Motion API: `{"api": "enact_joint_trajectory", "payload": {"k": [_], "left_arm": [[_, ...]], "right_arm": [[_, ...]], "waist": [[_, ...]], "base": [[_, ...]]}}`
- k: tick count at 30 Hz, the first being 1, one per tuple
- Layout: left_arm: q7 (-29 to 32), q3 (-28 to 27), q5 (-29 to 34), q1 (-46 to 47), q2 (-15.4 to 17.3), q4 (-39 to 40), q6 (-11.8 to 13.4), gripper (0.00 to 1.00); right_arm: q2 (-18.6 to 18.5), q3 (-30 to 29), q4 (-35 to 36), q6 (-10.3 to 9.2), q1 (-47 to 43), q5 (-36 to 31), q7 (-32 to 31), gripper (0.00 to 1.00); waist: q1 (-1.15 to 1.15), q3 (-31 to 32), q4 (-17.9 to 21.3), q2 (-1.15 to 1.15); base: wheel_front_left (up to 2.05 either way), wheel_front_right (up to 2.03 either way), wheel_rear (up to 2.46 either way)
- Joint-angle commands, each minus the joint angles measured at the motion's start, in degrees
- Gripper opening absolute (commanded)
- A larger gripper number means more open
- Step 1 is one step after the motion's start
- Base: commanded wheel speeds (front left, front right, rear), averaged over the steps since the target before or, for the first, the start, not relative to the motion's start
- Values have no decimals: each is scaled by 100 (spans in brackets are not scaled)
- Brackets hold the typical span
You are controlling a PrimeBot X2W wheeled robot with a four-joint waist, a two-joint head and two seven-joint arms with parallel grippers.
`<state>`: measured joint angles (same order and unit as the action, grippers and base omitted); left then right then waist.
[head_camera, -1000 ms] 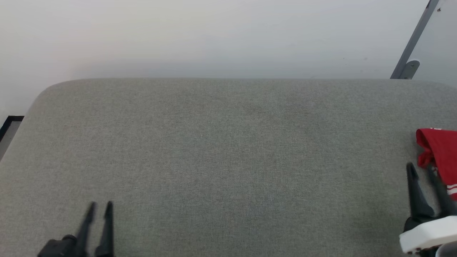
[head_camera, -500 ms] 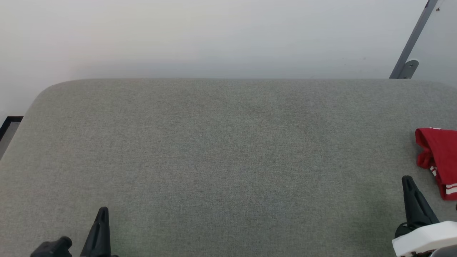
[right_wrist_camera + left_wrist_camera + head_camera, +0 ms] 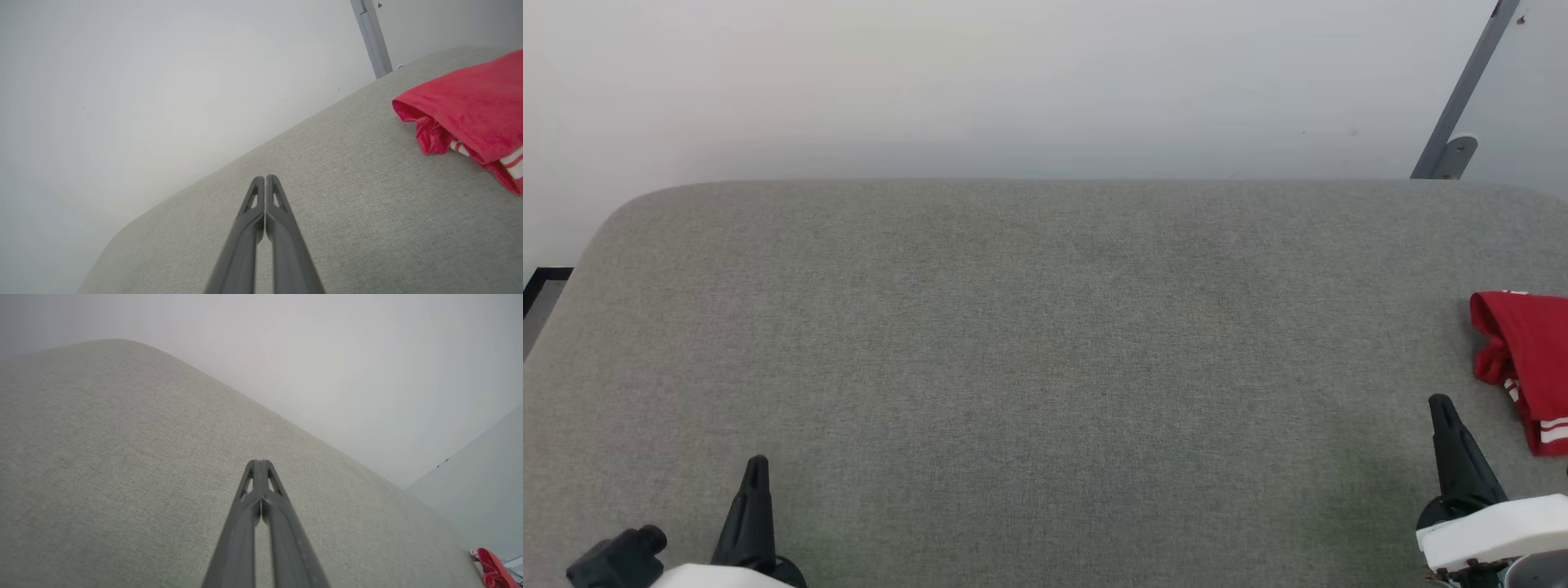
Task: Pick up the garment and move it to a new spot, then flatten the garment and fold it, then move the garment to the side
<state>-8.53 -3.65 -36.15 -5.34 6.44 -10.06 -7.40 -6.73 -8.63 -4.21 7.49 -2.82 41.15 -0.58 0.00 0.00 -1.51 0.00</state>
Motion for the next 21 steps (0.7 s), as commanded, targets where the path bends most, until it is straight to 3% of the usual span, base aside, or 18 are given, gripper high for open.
{"api": "enact_joint_trajectory", "payload": {"k": [1, 21], "left_arm": [[39, -30, -214, 179, 21, 62, -3, 0], [440, -84, -1769, 475, -66, -66, -6, 0]], "right_arm": [[-9, 6, 33, 0, 173, 198, -33, 0], [102, 60, -249, 0, 399, 1599, -197, 0]], "waist": [[0, 0, 2, 0], [0, -4, 32, 0]], "base": [[0, 0, 0], [0, 0, 0]]}}
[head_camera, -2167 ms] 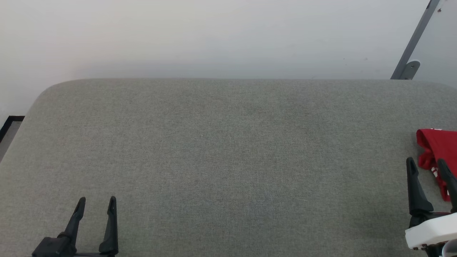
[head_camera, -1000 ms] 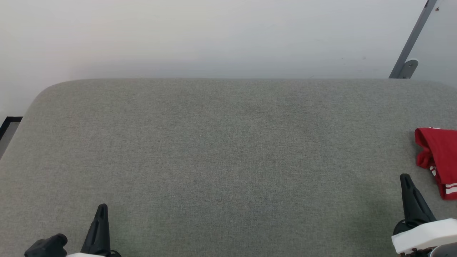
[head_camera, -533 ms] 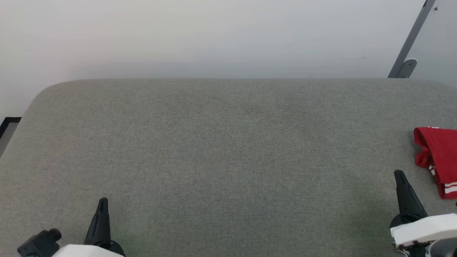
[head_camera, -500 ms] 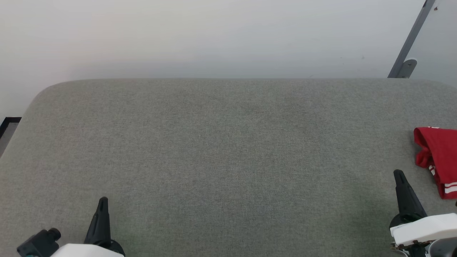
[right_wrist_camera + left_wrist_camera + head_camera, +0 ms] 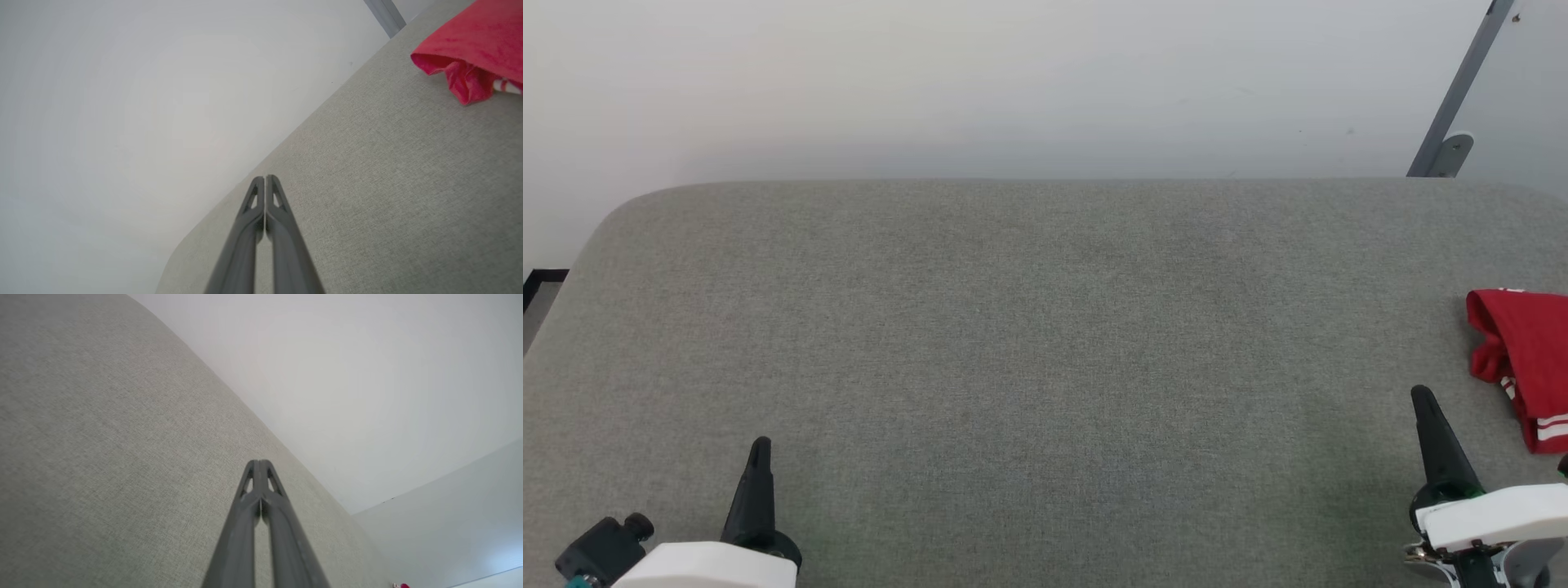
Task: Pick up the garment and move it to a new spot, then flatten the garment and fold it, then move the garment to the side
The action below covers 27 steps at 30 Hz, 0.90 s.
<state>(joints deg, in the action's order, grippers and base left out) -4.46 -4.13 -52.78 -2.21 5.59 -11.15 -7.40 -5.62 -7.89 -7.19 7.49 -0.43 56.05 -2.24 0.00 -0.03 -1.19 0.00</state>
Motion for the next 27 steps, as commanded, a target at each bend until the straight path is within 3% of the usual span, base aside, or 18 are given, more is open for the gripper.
{"api": "enact_joint_trajectory", "payload": {"k": [1, 27], "left_arm": [[49, -39, -177, 175, 15, 38, -6, 0], [472, -103, -1781, 474, -85, -96, -9, 0]], "right_arm": [[-3, -10, 37, 0, 170, 172, -39, 0], [113, 53, -268, 1, 391, 1610, -206, 0]], "waist": [[0, 0, 2, 0], [0, -5, 41, 0]], "base": [[0, 0, 0], [0, 0, 0]]}}
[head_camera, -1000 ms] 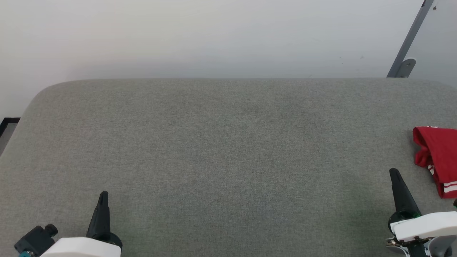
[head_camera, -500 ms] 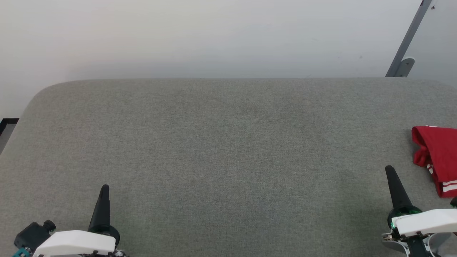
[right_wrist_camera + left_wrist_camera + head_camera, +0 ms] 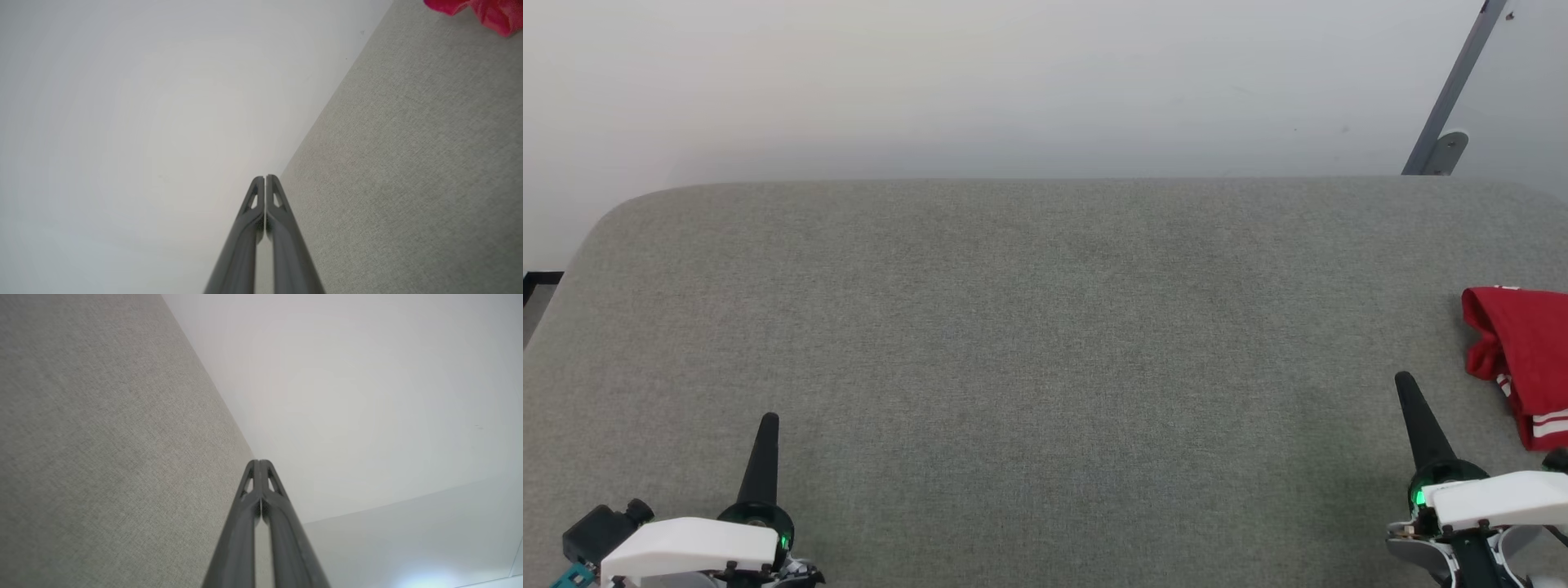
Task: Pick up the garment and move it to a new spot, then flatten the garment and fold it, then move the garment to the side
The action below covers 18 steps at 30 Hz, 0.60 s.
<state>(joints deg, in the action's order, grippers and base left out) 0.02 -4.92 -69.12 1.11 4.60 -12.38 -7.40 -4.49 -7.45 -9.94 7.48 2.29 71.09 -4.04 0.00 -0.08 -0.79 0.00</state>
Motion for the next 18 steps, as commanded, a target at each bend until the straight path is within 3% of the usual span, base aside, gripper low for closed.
{"api": "enact_joint_trajectory", "payload": {"k": [1, 18], "left_arm": [[42, -27, -191, 154, 12, 22, -9, 0], [273, -66, -1037, 297, -46, -54, -12, 0]], "right_arm": [[3, 11, -5, 2, 126, 155, -34, 0], [69, 47, -166, 2, 236, 924, -118, 0]], "waist": [[0, 0, 2, 0], [0, -3, 28, 0]], "base": [[0, 0, 0], [0, 0, 0]]}}
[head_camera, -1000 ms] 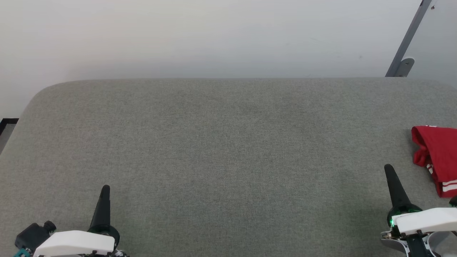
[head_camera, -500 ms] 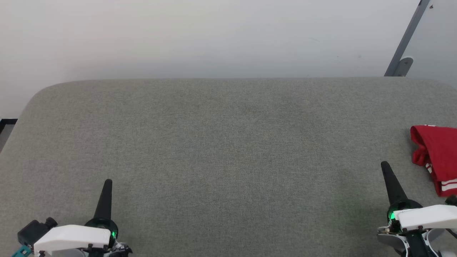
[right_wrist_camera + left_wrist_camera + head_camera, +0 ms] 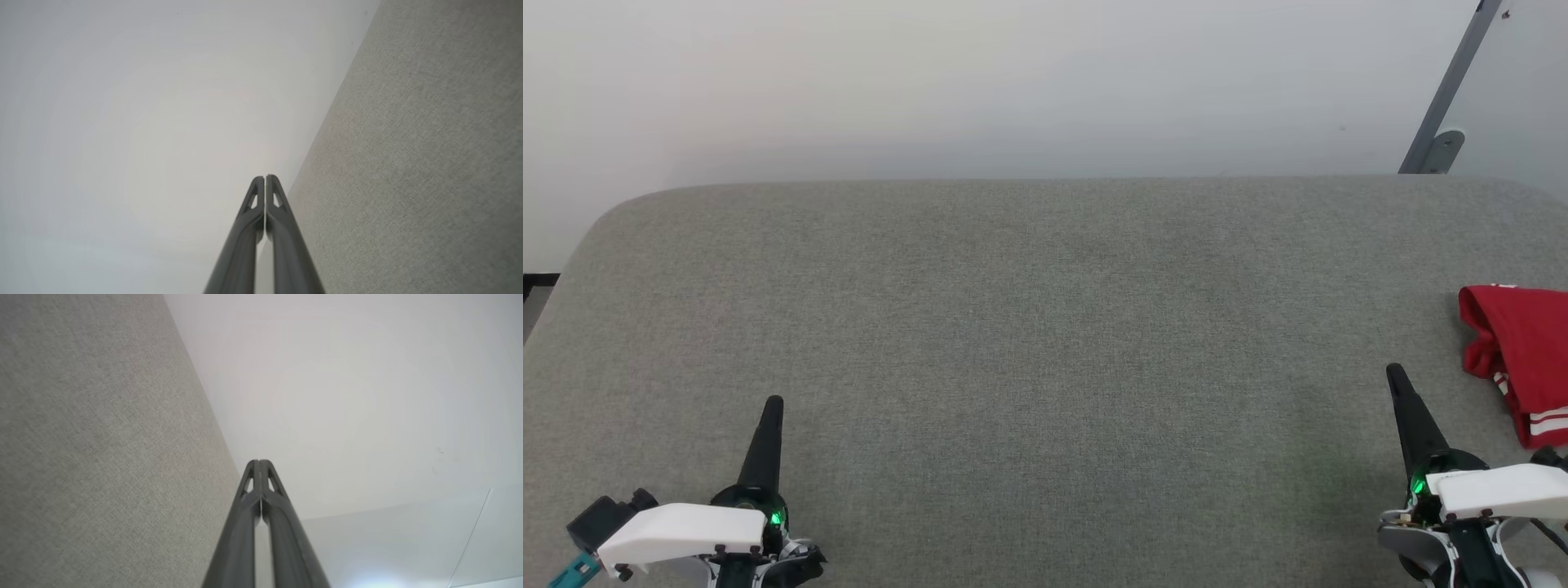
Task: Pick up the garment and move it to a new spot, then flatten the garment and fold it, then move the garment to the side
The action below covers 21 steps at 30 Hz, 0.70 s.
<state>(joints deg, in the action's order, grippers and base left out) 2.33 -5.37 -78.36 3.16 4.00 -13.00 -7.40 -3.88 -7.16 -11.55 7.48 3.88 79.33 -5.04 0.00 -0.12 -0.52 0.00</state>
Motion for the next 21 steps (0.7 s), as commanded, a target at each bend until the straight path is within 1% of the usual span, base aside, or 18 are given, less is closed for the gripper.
{"api": "enact_joint_trajectory", "payload": {"k": [1, 21], "left_arm": [[54, -24, -159, 105, 9, 4, -12, 0], [282, -67, -987, 272, -57, -65, -14, 0]], "right_arm": [[13, 19, -14, 2, 81, 141, -25, 0], [81, 52, -164, 2, 192, 883, -113, 0]], "waist": [[0, 0, 3, 0], [0, -4, 31, 0]], "base": [[0, 0, 0], [0, 0, 0]]}}
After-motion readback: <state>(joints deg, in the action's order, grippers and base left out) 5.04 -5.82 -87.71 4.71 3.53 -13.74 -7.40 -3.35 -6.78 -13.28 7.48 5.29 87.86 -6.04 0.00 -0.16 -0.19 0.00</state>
